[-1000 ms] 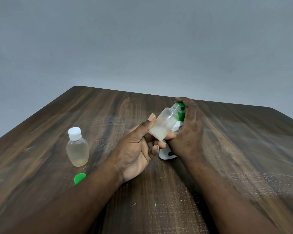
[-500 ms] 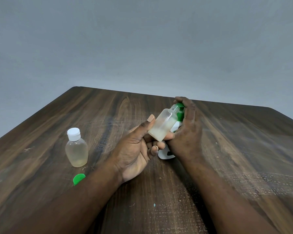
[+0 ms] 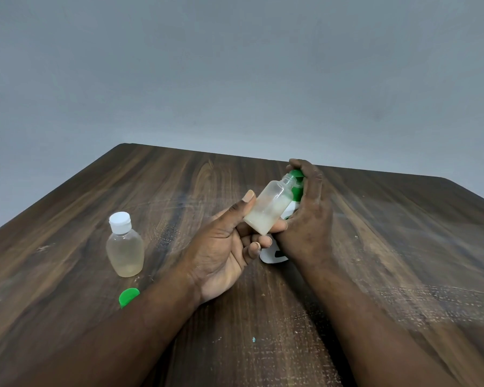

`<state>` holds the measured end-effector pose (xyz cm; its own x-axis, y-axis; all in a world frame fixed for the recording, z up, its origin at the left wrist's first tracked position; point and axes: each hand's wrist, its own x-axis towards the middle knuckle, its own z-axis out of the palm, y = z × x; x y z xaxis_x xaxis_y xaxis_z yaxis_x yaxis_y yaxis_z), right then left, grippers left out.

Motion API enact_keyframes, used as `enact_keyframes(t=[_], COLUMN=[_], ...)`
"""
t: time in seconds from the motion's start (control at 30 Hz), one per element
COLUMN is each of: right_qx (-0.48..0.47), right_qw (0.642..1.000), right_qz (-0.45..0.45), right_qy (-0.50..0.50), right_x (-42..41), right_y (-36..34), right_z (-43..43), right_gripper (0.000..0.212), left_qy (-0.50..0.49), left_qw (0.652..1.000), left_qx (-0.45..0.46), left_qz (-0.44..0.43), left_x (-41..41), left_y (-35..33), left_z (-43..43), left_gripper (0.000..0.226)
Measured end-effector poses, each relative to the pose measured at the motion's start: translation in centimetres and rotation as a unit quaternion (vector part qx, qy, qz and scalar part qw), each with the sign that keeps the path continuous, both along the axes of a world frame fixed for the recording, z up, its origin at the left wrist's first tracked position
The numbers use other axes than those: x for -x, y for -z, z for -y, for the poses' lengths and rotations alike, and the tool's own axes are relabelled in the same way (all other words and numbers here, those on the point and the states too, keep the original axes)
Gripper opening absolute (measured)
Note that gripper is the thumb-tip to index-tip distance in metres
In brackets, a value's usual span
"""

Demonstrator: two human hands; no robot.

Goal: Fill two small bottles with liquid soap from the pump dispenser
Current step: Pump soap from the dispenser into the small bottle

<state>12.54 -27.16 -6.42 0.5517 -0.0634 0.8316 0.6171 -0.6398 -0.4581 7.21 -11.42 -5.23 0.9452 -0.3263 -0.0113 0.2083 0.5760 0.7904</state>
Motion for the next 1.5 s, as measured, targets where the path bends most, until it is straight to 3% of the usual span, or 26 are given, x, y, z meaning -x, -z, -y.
enact_keyframes(t=[0.37,0.67,0.87,1.1,1.3,1.5], right_qx=[0.008,0.005,0.005,0.011,0.026,0.042], right_qw=[1.000,1.000,1.000,1.000,0.999,0.999], right_qz=[-0.005,-0.002,0.004,-0.006,-0.029,0.012], right_qy=[0.011,-0.004,0.000,0.001,-0.014,-0.002], right_x=[-0.3,-0.1,0.0,0.1,0.6,1.1], right_y=[0.1,0.0,-0.1,-0.2,-0.7,-1.4], right_z=[0.1,0.1,0.0,0.1,0.2,0.2], right_gripper=[0.064,0.075,0.060,0.066,0.088,0.076], left_qy=[0.003,0.007,0.014,0.015,0.016,0.021], left_qw=[1.000,1.000,1.000,1.000,1.000,1.000], left_qx=[0.004,0.008,0.014,0.013,0.015,0.019], left_qz=[0.004,0.003,0.005,0.004,-0.001,0.005], left_x=[0.1,0.0,0.2,0.2,0.3,0.3], left_y=[0.0,0.0,-0.1,-0.1,-0.2,-0.3], left_z=[0.0,0.1,0.0,0.1,0.1,0.1], left_gripper=[0.057,0.059,0.056,0.057,0.056,0.054])
